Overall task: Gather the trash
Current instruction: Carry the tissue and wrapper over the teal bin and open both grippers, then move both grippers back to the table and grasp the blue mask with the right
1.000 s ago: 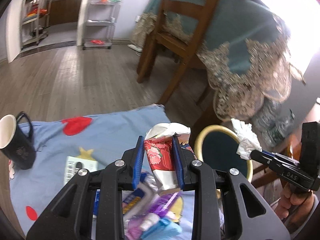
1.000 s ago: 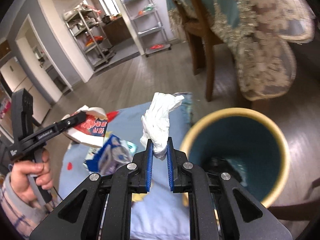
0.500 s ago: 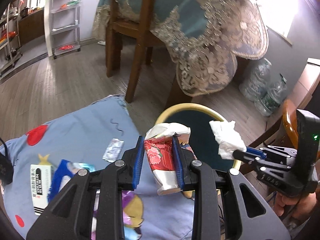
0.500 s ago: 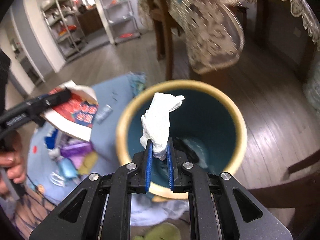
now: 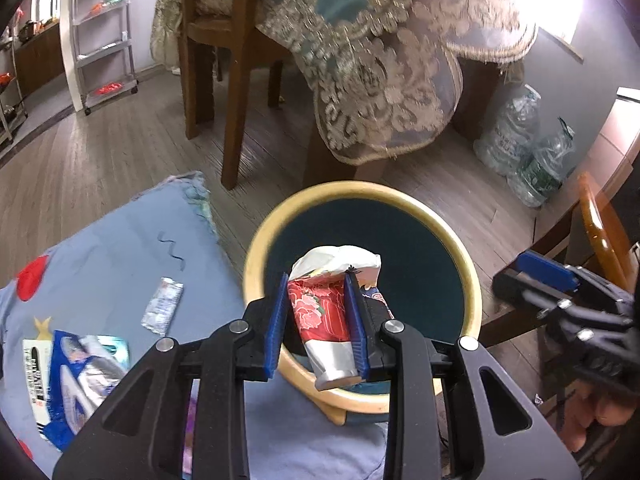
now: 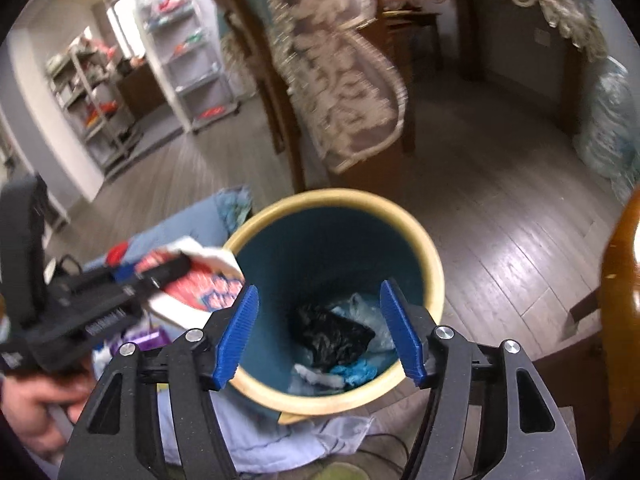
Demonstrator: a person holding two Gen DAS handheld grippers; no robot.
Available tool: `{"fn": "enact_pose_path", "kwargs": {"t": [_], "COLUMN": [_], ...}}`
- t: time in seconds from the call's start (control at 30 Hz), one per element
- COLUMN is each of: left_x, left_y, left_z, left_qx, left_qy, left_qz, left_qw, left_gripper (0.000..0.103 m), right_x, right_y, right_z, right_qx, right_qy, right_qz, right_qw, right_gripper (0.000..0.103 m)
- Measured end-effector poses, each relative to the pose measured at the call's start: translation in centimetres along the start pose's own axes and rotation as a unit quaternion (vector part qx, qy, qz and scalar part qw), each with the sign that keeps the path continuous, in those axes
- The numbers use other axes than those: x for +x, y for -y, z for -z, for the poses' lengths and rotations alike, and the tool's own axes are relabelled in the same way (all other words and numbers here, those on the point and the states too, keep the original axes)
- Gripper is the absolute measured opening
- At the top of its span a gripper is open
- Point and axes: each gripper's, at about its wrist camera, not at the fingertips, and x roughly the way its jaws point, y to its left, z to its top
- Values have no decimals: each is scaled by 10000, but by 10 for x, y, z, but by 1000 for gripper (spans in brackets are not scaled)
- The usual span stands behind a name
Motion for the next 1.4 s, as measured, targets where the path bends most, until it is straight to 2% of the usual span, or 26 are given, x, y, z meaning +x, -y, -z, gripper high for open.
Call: {"fn": "enact_pose_path", "kwargs": {"t": [0.1, 0.17, 0.27, 0.33, 0.43, 0.73, 0.97, 1.27, 1.4], "left_x": [12, 16, 16, 11, 0, -62, -106, -144, -147], "left_y": [7, 9, 9, 6, -3, -43, -85, -142, -163], "left_z": [0, 2, 4, 4, 4, 9, 31, 72, 96], "left_qx": [17, 5, 20, 16, -82, -208, -471, -1095, -1247], "left_qy": [-50, -79, -59, 9, 107, 481, 662, 686, 486], "left_qz": [80, 131, 160, 148, 123, -79, -352, -717, -938], "left_qw": [10000, 9999, 9999, 9999, 9998, 9986, 9961, 9890, 9865], "left_gripper": [29, 33, 48, 61, 67, 72, 73, 73, 73], "right_x": [-5, -7, -5, -4, -3, -2, -5, -7, 0], "right_y": [9, 12, 15, 14, 10, -13, -46, -91, -110], "right_z": [-4, -6, -5, -6, -7, -9, -6, 1, 13], "right_qx": [207, 303, 396, 414, 424, 257, -88, -553, -836], "right_qy": [142, 184, 177, 178, 168, 153, 54, -113, -286], "right_qz": [-16, -35, -85, -114, -199, -399, -533, -795, -911], "right_qw": [9997, 9994, 9990, 9989, 9988, 9988, 9985, 9952, 9919], "right_gripper": [67, 69, 70, 71, 73, 77, 79, 81, 81]}}
